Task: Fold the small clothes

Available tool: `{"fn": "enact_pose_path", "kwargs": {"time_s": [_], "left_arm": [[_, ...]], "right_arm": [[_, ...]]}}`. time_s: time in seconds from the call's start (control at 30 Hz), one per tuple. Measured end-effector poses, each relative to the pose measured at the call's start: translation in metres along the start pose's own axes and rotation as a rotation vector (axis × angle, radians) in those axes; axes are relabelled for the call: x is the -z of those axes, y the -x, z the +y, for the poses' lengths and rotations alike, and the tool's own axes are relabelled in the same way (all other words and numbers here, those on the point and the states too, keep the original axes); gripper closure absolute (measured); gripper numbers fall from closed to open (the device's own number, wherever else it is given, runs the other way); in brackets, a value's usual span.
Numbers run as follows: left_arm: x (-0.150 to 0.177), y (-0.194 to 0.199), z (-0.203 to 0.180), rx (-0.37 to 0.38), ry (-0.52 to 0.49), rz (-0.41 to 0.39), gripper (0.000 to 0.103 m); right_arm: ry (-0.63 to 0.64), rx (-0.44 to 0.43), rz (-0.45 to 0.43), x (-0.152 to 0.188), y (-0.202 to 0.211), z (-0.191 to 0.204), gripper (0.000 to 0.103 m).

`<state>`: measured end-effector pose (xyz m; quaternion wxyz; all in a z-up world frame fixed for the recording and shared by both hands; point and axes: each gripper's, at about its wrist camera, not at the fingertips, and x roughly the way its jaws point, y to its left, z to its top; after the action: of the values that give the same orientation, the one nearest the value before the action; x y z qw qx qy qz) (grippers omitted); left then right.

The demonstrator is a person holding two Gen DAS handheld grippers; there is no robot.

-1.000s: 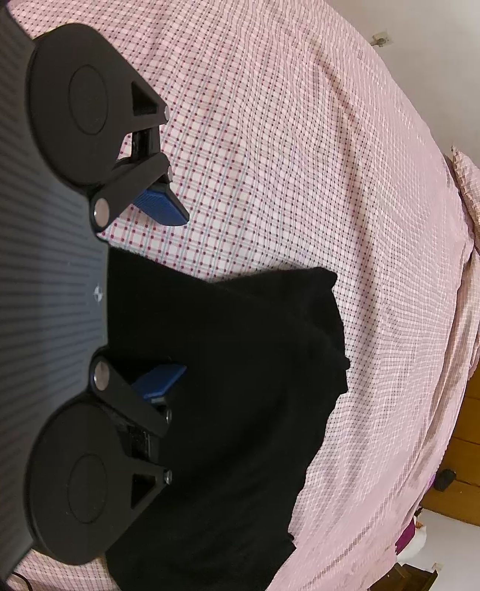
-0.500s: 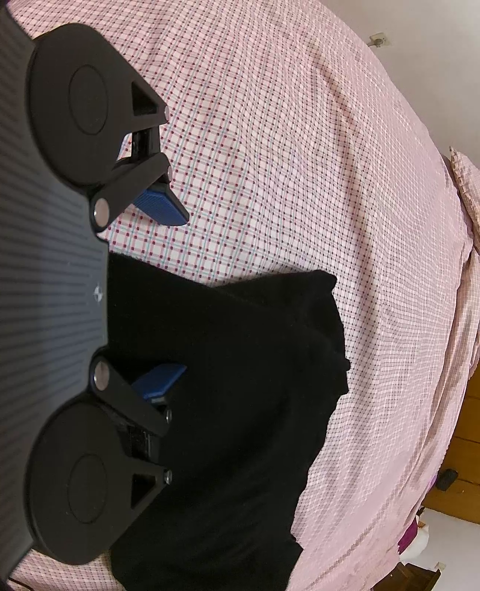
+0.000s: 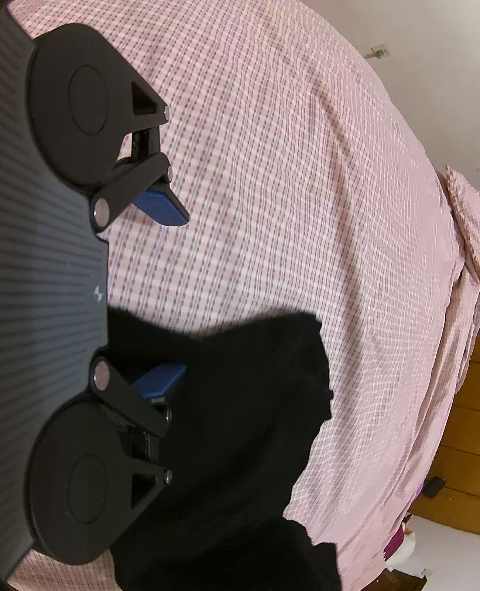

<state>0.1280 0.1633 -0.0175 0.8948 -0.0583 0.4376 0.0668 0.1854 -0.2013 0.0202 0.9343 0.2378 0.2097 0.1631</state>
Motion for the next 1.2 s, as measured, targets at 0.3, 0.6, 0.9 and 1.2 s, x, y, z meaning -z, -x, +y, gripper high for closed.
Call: {"fn": "enact_pose_path", "kwargs": {"time_s": [0.3,0.6,0.9,1.2], "left_arm": [[-0.005,0.001,0.042,-0.043,0.029,-0.009,0.018],[-0.004,-0.005,0.079,-0.064,0.072,-0.004,0.018],[0.0,-0.011,0.095,-0.063,0.087,0.003,0.018],[0.0,-0.012,0.098,-0.054,0.096,-0.003,0.018]], "right_arm": [[0.057,-0.054,0.041,0.015,-0.04,0.066,0.085],[0.159,-0.07,0.15,0.071,-0.087,0.12,0.085],[0.293,-0.039,0.258,0.133,-0.118,0.147,0.082],[0.292,-0.07,0.24,0.131,-0.103,0.156,0.067]]}}
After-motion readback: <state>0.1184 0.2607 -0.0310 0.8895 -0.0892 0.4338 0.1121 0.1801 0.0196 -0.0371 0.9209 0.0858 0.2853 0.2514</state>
